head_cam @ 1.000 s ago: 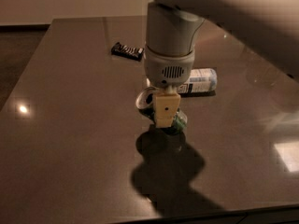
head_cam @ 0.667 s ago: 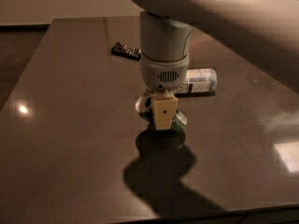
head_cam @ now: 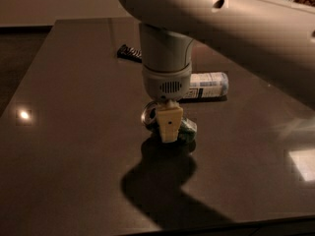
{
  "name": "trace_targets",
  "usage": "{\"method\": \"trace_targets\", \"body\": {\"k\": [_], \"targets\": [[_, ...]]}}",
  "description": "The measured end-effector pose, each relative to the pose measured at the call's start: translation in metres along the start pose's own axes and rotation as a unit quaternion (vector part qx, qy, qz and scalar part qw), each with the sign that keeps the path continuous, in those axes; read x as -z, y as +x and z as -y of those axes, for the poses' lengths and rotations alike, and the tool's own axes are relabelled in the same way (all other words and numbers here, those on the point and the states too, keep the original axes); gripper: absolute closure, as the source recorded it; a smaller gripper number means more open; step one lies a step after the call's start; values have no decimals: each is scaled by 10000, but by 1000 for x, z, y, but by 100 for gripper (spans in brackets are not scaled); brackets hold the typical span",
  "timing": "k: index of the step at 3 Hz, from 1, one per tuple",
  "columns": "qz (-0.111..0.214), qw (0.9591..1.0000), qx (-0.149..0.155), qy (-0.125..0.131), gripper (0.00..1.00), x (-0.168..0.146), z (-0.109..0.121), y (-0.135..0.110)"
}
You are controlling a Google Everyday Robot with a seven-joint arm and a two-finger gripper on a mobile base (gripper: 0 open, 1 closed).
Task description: Knock green can over
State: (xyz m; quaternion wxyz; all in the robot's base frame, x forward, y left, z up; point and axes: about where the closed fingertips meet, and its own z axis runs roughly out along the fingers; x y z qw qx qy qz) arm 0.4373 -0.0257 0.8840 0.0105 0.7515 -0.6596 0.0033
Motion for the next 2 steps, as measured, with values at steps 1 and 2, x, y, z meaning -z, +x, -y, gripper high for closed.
{"method": "trace_targets", "body": {"k": [1,2], "targets": [[134,9999,3,94,0,-2,2,-9],[135,9999,3,94,0,-2,2,-9]]}}
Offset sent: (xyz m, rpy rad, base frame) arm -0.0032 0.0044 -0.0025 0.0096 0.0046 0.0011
